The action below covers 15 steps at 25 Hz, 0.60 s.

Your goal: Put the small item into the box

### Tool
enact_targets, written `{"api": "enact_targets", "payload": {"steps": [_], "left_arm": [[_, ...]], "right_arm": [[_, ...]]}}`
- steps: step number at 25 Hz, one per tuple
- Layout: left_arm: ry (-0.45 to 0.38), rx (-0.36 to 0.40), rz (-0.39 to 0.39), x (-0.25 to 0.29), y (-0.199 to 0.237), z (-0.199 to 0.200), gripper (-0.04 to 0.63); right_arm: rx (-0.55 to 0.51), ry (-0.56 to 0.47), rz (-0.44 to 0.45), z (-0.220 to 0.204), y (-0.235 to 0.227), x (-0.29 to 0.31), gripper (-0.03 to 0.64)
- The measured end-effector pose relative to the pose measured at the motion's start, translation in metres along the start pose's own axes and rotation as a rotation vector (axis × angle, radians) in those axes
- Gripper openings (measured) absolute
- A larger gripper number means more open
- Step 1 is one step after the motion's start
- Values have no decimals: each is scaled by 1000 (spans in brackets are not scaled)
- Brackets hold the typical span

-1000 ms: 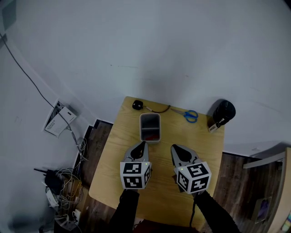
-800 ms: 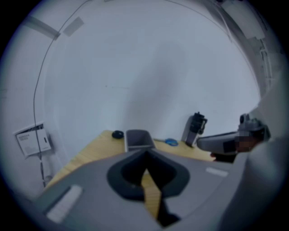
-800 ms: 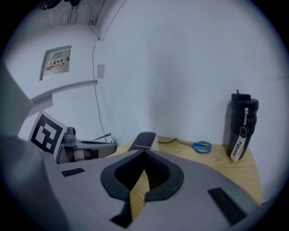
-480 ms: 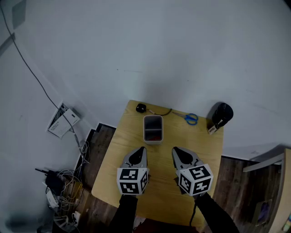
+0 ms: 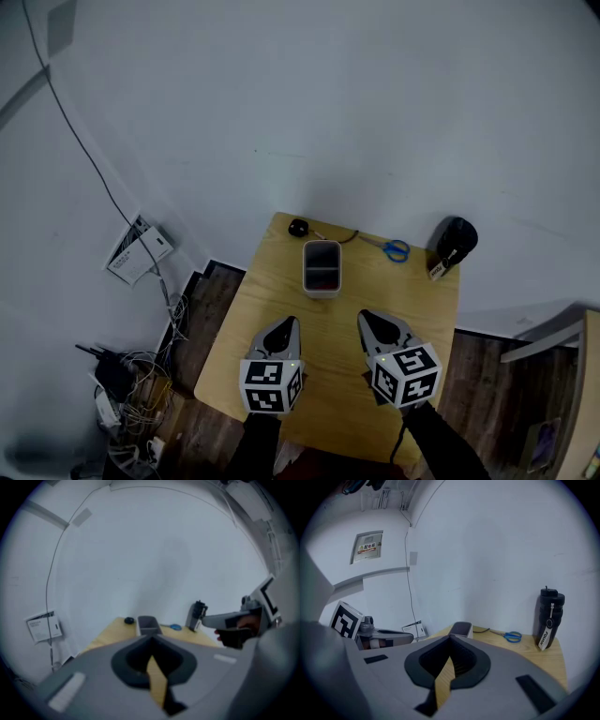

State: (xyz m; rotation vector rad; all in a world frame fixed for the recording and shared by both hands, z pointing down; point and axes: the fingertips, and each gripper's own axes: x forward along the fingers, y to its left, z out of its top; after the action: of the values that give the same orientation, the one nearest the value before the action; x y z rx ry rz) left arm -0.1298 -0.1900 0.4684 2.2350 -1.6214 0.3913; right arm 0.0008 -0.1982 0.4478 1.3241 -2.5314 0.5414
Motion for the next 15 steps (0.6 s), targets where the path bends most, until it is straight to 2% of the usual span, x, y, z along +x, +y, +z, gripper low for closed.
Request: {"api": "enact_targets", "payload": {"steps": [15], "left_arm": [[-45,-14,11,-46,7,-1,3]], "right_arm": [[-44,-17,-7,2,19,-25,8]]}}
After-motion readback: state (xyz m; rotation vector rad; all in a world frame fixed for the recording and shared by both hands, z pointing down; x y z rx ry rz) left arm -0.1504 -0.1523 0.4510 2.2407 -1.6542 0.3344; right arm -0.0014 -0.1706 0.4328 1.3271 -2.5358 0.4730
